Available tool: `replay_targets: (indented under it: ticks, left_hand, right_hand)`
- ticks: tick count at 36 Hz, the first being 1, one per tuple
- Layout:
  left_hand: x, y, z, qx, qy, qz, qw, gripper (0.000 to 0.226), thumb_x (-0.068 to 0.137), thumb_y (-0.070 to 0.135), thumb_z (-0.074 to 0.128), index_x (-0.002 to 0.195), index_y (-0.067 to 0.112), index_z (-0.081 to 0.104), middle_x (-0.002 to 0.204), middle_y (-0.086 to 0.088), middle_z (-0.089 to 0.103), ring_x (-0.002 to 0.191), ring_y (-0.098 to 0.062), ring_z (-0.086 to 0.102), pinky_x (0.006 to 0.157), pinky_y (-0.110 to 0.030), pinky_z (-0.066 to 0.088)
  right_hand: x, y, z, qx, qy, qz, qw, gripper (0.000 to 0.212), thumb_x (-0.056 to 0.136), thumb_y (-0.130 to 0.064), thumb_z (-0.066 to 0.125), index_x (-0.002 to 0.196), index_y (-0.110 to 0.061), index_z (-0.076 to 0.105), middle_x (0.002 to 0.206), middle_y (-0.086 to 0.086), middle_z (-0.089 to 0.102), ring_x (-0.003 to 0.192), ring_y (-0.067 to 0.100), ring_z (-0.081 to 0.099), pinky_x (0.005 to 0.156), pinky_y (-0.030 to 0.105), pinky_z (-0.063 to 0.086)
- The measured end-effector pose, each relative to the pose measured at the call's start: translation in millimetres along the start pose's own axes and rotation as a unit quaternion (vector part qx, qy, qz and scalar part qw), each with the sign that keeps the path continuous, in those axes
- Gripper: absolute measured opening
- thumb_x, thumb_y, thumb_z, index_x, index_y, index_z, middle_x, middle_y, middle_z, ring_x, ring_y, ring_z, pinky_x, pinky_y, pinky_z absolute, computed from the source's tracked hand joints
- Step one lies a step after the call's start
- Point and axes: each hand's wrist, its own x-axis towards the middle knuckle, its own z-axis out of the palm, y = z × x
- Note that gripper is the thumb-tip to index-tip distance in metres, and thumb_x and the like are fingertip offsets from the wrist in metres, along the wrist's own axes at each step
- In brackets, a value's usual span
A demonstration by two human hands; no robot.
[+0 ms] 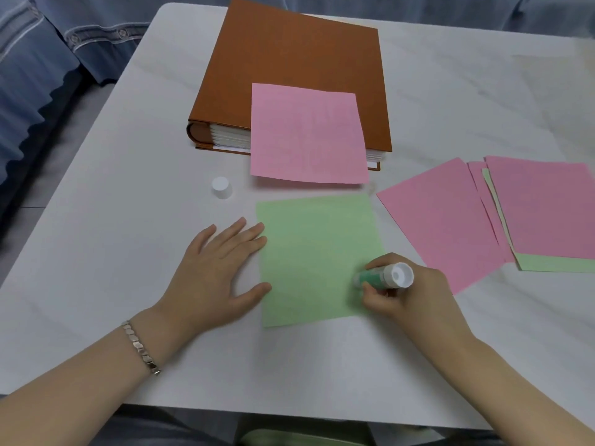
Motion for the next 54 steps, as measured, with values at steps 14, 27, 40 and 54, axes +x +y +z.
replay_targets:
  ticks: [14, 27, 40, 54]
  left_hand:
    - [-1, 1, 2, -0.008, 0.01, 0.003, 1.0, 0.061, 0.081, 0.054, 0.045, 0.129, 0.016, 0.053, 0.142, 0.005, 0.045, 0.136, -0.012, 0.028, 0.112, -0.036, 0.01]
    - [-1, 2, 3, -0.003, 0.013, 0.003, 1.0, 0.062, 0.08, 0.053, 0.045, 0.128, 0.015, 0.054, 0.142, 0.003, 0.046, 0.136, -0.013, 0.029, 0.11, -0.041, 0.016]
    - [-1, 0, 4, -0.004, 0.02, 0.003, 1.0, 0.061, 0.08, 0.053, 0.046, 0.128, 0.017, 0.052, 0.141, 0.003, 0.047, 0.135, -0.013, 0.03, 0.11, -0.041, 0.017]
    - [-1, 2, 2, -0.013, 0.012, -0.001, 1.0, 0.06, 0.08, 0.053, 0.047, 0.128, 0.017, 0.05, 0.141, 0.003, 0.047, 0.135, -0.012, 0.03, 0.111, -0.038, 0.014]
  right_hand:
    - [-3, 13, -40, -0.044, 0.091, 0.02, 0.995, 0.018, 0.069, -0.011, 0.071, 0.069, -0.027, 0.063, 0.058, -0.009, 0.062, 0.055, -0.002, 0.052, 0.051, 0.008, 0.039]
    - [-8, 4, -4, -0.044, -0.036, -0.034, 0.998, 0.018, 0.063, -0.022, 0.069, 0.068, -0.037, 0.06, 0.067, -0.014, 0.063, 0.056, 0.007, 0.054, 0.053, 0.023, 0.042]
    - [-13, 21, -42, -0.062, 0.012, 0.0, 0.998, 0.023, 0.066, -0.01, 0.076, 0.068, -0.03, 0.064, 0.06, -0.012, 0.061, 0.056, 0.006, 0.052, 0.053, 0.014, 0.039]
    - [-13, 1, -8, -0.068, -0.072, -0.028, 0.995, 0.02, 0.066, -0.018, 0.072, 0.07, -0.034, 0.062, 0.07, -0.019, 0.063, 0.061, 0.006, 0.055, 0.054, 0.024, 0.042]
